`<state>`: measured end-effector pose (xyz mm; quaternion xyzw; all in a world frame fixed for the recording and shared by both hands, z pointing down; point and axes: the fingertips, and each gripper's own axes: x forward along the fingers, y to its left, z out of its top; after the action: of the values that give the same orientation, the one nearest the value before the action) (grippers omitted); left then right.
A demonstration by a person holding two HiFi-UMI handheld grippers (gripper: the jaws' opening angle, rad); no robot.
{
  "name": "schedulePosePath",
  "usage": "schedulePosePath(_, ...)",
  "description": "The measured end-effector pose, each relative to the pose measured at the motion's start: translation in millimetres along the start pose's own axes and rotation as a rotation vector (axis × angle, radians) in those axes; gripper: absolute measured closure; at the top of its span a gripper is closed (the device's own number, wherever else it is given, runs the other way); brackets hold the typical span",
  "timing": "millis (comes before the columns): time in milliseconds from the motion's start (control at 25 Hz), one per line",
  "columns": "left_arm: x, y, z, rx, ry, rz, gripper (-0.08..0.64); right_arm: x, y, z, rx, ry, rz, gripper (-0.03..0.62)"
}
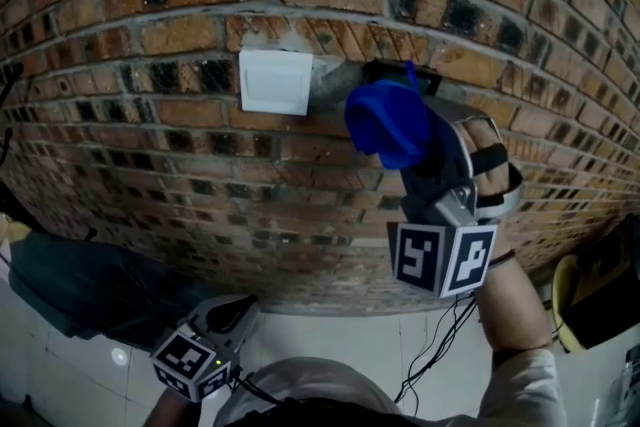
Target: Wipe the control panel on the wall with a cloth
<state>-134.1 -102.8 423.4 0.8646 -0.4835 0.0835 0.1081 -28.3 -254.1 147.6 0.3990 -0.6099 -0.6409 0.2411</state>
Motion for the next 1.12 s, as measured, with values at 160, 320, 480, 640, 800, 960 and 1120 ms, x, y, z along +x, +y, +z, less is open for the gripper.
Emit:
schedulePosePath(160, -1, -1, 0, -0.003, -0.007, 0.000, 0.568, 16, -28, -15, -0.006, 0.039, -0.030, 0.506)
schedulePosePath(320, -3, 2, -3, 0.001, -0.002, 0.008, 0.568, 19, -20, -17, -0.018, 0.046, -0.027, 0.506)
schedulePosePath(480, -4, 2, -1, -0.011, -0.008, 0.010, 0.568, 15, 8, -16, -0.024, 0.043, 0.006, 0.506)
schedulePosePath(640, -3, 2, -3, -0.008, 0.000, 0.011, 0.568, 11, 37, -19, -0.020, 0.044, 0.029, 0.506)
schedulePosePath(800, -2, 3, -6, 0.003, 0.016, 0.011, 0.568, 5, 65, -21, -0.006, 0.044, 0.053, 0.505)
schedulePosePath(960, -6, 4, -6, 0.000, 0.018, 0.009, 0.568, 6, 97, -31, 0.011, 0.067, 0.104, 0.506)
schedulePosePath(1120, -15, 9, -9, -0.002, 0.027, 0.006, 0.568, 7, 112, -34, 0.057, 0.071, 0.133, 0.505)
